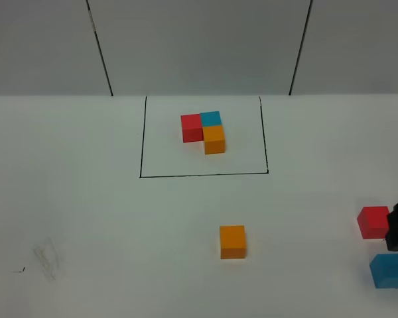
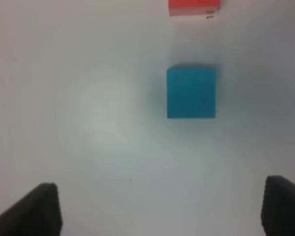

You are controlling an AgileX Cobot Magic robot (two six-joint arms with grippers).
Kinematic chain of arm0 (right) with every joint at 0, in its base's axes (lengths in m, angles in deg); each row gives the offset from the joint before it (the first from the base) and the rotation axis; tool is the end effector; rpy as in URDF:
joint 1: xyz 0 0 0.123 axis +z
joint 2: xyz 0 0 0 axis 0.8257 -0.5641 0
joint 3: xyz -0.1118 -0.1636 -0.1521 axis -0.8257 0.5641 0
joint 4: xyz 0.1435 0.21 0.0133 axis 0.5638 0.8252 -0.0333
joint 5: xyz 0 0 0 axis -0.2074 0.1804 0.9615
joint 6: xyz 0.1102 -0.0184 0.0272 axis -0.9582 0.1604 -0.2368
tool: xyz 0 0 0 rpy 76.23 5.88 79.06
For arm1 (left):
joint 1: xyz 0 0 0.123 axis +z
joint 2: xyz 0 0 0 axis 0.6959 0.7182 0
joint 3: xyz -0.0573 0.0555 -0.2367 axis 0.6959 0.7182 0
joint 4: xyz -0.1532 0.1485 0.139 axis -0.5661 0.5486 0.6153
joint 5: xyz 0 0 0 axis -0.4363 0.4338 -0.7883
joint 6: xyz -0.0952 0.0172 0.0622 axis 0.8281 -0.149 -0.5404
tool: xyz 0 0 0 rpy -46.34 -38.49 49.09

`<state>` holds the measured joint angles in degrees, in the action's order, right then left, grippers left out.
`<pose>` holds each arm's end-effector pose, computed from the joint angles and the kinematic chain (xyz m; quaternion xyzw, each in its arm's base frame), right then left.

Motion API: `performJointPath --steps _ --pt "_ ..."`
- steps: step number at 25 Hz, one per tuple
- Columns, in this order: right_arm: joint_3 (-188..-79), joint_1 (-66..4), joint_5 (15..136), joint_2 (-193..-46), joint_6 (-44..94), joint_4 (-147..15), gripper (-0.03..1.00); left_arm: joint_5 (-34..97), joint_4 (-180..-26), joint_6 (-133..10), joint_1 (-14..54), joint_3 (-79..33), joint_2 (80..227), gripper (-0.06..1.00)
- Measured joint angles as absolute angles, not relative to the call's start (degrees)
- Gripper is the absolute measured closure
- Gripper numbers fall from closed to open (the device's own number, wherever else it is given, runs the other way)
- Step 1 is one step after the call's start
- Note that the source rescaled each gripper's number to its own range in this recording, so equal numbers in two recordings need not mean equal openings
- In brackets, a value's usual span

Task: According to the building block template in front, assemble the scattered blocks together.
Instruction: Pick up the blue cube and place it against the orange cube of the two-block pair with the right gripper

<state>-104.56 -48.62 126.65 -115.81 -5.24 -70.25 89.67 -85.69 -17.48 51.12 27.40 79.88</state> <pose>0.2317 0.0354 0.2211 0.0160 0.9889 0.0497 0.1392 0.0502 0.0130 0.2704 -0.1262 0.8425 0.0211 0.5233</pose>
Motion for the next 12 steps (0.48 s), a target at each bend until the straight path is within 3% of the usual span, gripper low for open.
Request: performJointPath --steps 12 --pt "-109.12 -48.62 132.73 -122.51 -5.31 -73.12 0.10 89.67 -85.69 -17.48 51.12 27.40 79.88 0.10"
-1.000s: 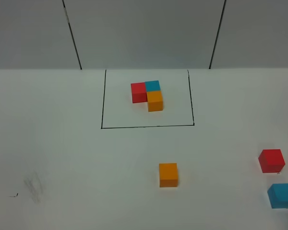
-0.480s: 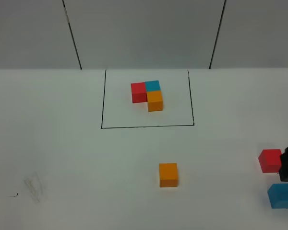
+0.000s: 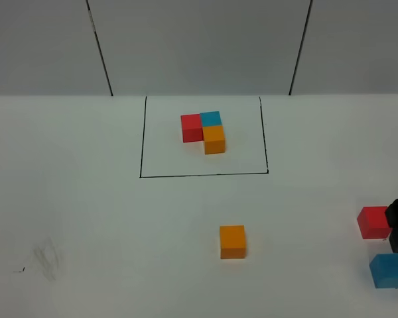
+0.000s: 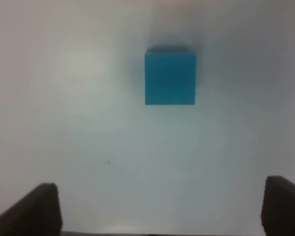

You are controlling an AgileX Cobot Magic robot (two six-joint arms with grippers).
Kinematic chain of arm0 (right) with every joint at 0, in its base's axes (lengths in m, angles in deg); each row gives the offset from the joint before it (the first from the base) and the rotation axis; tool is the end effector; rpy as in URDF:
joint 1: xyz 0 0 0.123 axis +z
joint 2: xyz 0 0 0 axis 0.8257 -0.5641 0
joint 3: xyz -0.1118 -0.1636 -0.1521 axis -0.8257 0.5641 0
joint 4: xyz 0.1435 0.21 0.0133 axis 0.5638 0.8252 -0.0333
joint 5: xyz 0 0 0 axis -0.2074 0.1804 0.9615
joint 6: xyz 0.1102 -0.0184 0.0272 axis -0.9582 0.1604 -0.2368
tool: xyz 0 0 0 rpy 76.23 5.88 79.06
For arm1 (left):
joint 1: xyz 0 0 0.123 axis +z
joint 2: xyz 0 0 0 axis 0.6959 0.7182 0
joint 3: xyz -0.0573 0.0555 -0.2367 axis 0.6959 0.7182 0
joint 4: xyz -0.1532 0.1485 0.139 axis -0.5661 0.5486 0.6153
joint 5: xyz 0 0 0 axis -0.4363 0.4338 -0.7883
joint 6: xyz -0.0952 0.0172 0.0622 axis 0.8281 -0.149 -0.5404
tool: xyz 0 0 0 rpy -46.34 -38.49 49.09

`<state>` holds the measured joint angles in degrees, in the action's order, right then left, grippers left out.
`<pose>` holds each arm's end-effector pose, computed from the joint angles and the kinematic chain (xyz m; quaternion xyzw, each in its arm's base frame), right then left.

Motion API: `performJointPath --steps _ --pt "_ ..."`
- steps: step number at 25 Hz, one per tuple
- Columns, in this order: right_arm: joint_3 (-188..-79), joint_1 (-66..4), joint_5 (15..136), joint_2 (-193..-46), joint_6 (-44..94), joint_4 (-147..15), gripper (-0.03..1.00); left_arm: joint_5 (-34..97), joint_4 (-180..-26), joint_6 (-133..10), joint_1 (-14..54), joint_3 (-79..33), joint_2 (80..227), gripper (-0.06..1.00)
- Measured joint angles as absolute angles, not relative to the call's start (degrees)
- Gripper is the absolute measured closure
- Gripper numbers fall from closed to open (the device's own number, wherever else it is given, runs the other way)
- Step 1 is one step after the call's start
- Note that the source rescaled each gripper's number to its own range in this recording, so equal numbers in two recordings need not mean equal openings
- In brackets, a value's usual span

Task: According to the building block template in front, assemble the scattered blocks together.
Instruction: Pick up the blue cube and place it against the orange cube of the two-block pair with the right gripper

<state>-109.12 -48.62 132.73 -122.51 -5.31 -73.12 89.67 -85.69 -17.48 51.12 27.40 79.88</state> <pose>0.2434 0.0320 0.2121 0.0072 0.9973 0.0177 0.0715 0.0502 0.0130 0.2704 -0.1262 0.8425 0.0211 0.5233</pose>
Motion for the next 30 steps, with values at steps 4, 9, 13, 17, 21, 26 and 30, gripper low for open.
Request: performJointPath --steps 4,9,13,17,21,26,30 --pt "-109.18 -48.62 131.43 -123.42 -5.31 -73.07 0.10 89.67 -85.69 -17.48 51.12 27.40 79.88 0.10" --pt "-109.18 -49.19 129.47 -125.67 -5.31 -73.07 0.10 89.67 -85.69 -17.48 51.12 27.40 79.88 0.10" --pt "-109.18 -49.45 129.18 -127.19 -5.31 -73.41 0.10 89.67 -85.69 -17.48 51.12 27.40 79.88 0.10" --pt "-109.18 -49.45 127.84 -129.10 -5.31 -73.59 0.10 89.67 -85.69 -17.52 51.12 27.40 79.88 0.10" --pt "-109.18 -50.31 126.06 -131.10 -5.31 -73.44 0.10 89.67 -85.69 -17.52 51.12 27.40 79.88 0.10" --pt "-108.59 -53.16 124.82 -131.97 -5.13 -73.70 0.10 89.67 -85.69 -17.52 51.12 27.40 79.88 0.10" --pt "-106.03 -54.90 122.16 -131.97 -3.48 -73.05 0.10 89.67 -85.69 -17.52 51.12 27.40 79.88 0.10"
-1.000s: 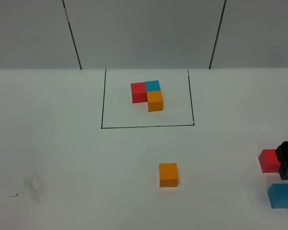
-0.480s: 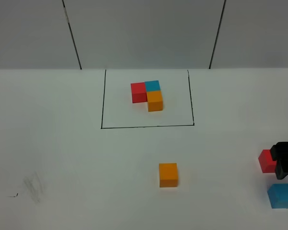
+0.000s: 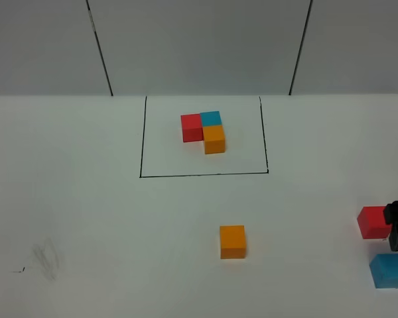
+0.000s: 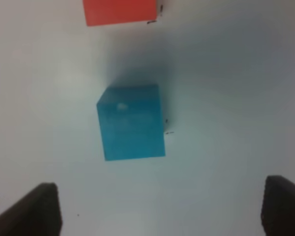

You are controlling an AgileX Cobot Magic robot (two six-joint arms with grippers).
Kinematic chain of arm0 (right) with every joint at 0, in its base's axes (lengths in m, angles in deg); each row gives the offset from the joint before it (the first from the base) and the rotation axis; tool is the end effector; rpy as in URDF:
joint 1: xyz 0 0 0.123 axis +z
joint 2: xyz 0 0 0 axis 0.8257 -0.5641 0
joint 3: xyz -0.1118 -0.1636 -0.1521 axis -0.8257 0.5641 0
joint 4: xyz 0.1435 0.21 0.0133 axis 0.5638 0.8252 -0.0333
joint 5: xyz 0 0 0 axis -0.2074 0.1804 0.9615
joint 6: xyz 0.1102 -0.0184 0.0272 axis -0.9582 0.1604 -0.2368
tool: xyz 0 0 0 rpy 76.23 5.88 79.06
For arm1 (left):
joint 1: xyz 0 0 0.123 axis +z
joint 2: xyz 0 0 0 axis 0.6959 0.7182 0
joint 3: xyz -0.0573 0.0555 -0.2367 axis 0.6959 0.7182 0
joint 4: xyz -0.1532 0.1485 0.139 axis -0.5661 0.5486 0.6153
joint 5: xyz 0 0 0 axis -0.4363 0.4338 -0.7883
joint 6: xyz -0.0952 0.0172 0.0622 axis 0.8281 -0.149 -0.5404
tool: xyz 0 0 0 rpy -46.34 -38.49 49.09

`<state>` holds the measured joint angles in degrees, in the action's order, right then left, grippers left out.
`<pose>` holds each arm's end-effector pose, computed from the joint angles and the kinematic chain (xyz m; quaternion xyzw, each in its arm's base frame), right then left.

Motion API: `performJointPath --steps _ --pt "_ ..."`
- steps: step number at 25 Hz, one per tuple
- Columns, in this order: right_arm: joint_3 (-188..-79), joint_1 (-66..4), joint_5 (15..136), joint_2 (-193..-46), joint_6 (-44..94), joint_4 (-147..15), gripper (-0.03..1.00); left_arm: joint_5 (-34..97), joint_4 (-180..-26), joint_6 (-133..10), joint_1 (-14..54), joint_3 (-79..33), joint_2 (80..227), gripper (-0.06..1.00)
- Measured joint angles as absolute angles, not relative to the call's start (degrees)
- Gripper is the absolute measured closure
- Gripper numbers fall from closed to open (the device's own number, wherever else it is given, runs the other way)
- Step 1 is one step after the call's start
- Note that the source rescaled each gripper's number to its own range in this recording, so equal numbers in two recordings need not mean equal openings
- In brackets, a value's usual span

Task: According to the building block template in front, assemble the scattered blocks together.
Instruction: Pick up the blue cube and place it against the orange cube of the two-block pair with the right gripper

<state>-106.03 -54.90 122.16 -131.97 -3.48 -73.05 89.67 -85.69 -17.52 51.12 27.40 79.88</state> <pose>0.2667 0.0054 0.1585 0.0479 0.9973 0.0114 0.0554 0.0502 0.0130 0.2704 -0.1259 0.8425 0.0213 0.5233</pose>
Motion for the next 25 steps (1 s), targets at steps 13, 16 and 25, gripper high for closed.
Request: performJointPath --steps 13,16,25 --pt "-103.31 -54.07 119.39 -133.45 -0.50 -70.15 0.10 89.67 -85.69 -17.52 51.12 27.40 79.88 0.10" --pt "-103.31 -53.67 118.98 -135.38 -0.37 -69.87 0.10 89.67 -85.69 -17.52 51.12 27.40 79.88 0.10" --pt "-103.31 -53.67 116.39 -138.43 -0.37 -69.94 0.10 89.67 -85.69 -17.52 51.12 27.40 79.88 0.10"
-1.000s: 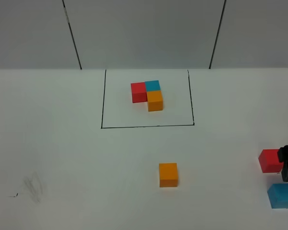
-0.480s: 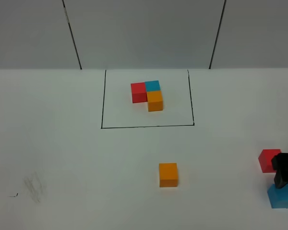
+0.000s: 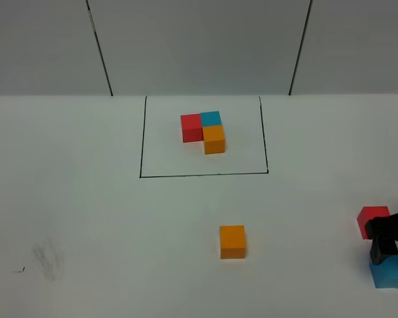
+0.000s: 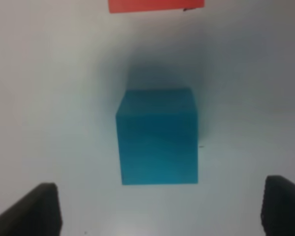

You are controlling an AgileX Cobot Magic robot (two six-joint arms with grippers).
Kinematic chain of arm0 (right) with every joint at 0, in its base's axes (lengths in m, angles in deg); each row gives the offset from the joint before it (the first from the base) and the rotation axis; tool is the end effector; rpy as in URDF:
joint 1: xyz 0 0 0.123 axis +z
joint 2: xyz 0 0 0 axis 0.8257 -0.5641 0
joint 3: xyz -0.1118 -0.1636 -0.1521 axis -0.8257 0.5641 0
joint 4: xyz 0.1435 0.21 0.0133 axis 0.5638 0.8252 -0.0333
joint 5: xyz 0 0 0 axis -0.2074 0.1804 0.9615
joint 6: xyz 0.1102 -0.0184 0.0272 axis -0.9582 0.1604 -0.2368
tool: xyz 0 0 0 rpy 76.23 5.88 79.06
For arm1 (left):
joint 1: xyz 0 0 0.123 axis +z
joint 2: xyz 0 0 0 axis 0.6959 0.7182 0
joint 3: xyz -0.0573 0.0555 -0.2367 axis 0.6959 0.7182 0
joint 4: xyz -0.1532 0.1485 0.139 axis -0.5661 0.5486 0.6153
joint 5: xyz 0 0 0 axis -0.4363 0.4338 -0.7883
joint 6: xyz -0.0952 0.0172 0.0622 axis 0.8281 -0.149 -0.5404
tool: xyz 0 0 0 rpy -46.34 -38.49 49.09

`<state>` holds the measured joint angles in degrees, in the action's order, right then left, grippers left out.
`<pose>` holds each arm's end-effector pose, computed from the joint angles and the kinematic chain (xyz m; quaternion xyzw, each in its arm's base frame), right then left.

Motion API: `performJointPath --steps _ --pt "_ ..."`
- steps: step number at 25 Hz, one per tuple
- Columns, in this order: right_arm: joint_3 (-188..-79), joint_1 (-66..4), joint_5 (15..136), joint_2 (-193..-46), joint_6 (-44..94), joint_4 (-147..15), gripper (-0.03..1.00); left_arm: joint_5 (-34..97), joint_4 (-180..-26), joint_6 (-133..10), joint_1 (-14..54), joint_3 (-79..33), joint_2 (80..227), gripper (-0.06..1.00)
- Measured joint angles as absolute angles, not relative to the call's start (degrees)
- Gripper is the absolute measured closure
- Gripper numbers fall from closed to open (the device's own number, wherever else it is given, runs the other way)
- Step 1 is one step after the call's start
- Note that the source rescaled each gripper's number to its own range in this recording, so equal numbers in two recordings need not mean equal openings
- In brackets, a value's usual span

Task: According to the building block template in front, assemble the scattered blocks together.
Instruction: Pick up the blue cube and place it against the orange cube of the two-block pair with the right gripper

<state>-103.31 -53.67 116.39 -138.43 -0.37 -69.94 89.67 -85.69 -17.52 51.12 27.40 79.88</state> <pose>0.2687 0.0158 0.1182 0.0280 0.9988 0.0298 0.0250 0.0502 0.0130 0.2704 -0.1259 0.8425 0.0213 0.5233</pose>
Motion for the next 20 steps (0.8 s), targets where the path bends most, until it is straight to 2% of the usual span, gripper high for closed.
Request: performJointPath --steps 20 --pt "-101.89 -53.67 111.01 -142.14 0.15 -68.27 0.10 89.67 -85.69 -17.52 51.12 27.40 79.88 0.10"
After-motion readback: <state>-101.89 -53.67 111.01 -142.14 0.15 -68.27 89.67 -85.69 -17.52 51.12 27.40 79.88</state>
